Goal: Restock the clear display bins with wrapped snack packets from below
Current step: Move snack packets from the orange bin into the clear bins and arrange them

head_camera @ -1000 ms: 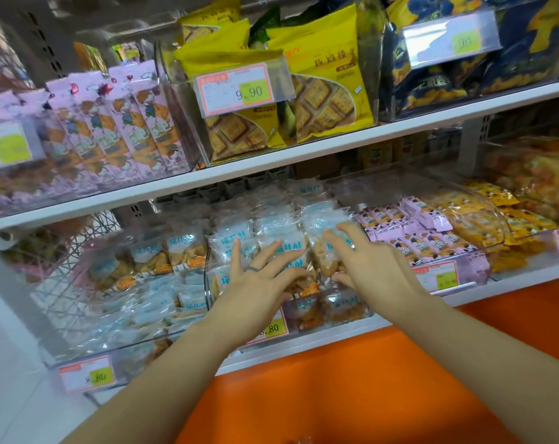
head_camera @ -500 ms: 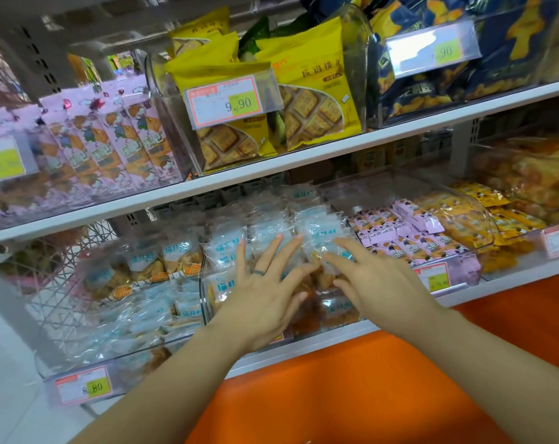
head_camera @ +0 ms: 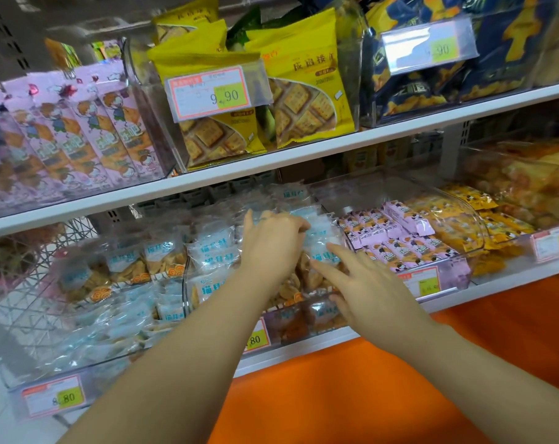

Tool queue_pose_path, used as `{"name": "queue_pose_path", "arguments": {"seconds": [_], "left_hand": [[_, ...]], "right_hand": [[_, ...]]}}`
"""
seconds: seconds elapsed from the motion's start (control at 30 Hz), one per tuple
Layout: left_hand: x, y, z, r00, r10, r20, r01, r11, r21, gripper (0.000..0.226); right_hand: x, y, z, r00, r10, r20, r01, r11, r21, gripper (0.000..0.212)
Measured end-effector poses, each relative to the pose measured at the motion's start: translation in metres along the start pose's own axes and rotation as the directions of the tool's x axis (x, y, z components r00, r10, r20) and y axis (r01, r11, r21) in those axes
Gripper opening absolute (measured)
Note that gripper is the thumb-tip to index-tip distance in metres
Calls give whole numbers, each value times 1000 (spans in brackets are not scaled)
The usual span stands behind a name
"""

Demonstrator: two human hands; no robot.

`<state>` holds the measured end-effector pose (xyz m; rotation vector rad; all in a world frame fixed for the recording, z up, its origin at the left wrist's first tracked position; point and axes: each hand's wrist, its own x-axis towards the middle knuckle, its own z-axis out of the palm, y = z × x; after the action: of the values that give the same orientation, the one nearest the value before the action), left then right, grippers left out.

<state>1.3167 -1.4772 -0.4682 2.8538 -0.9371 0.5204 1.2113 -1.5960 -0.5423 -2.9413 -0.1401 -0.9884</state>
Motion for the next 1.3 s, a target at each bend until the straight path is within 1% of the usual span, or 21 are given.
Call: {"name": "queue_pose_path", "arguments": {"seconds": [0.1, 0.17, 0.23, 0.33, 0.37, 0.43, 0.53, 0.6, 0.67, 0.73, 0.77, 0.87, 0.93, 1.0, 1.07, 1.13, 1.2, 1.23, 1.3], "left_hand": [[10, -1, -5, 997, -16, 80, 14, 1000, 18, 25], [12, -3, -6, 996, -30, 80, 30, 1000, -8, 20], [9, -4, -3, 998, -53, 19, 53, 998, -33, 19], [-2, -6, 7, 988, -87, -125, 80, 995, -59, 21], [-5, -6, 8, 984, -98, -148, 90, 994, -63, 21], [-5, -6, 10, 983, -120, -140, 112, 992, -64, 21], [2, -3, 7, 989, -128, -80, 125, 991, -43, 23], [3, -3, 3, 993, -105, -59, 103, 994, -37, 24], [-1, -5, -3, 995, -70, -75, 66, 996, -57, 25], [-13, -9, -11, 991, -34, -127, 22, 996, -91, 25], [-22, -11, -14, 984, -17, -180, -3, 994, -109, 24], [-59, -21, -10, 933, 48, -356, -97, 988, -122, 23], [-87, -28, 3, 911, 100, -400, -143, 987, -79, 25], [-109, -32, 21, 912, 178, -369, -183, 983, 21, 32], [-118, -36, 37, 922, 265, -284, -230, 962, 148, 43], [-116, -41, 45, 923, 321, -215, -269, 933, 238, 52], [-108, -48, 45, 928, 333, -168, -283, 922, 264, 60], [-103, -51, 42, 933, 329, -146, -283, 921, 269, 60], [-94, -56, 37, 932, 340, -125, -291, 909, 298, 44]], "right_hand": [[-2, 2, 3, 1000, -7, 11, 7, 1000, -9, 73], [-3, 2, 2, 1000, -17, 6, 18, 1000, -26, 72], [-5, 0, 2, 1000, -19, -7, 18, 999, -32, 71], [-6, -3, 4, 1000, -7, -12, 7, 1000, -5, 71], [-7, -4, 6, 1000, -1, -6, 1, 1000, -5, 72], [-7, -6, 10, 1000, 14, 14, -14, 999, -31, 75], [-5, -6, 16, 999, 32, 31, -29, 996, -89, 80], [-4, -6, 16, 998, 46, 44, -41, 992, -116, 80], [-5, -6, 14, 997, 56, 51, -50, 992, -114, 78], [-8, -7, 10, 998, 45, 54, -39, 994, -103, 75], [-10, -8, 7, 999, 34, 42, -31, 996, -89, 73], [-13, -14, -3, 999, 5, -44, -7, 999, -36, 64], [-14, -20, -5, 995, -22, -101, 20, 999, -28, 56], [-13, -24, -1, 993, -74, -97, 72, 997, -24, 52], [-12, -21, 7, 990, -135, -28, 134, 990, -38, 54], [-12, -13, 15, 987, -150, 57, 154, 985, -74, 57], [-10, -7, 19, 986, -132, 100, 141, 985, -97, 58], [-9, -7, 20, 987, -119, 104, 129, 987, -96, 59], [-7, -10, 21, 989, -105, 101, 114, 990, -85, 60]]}}
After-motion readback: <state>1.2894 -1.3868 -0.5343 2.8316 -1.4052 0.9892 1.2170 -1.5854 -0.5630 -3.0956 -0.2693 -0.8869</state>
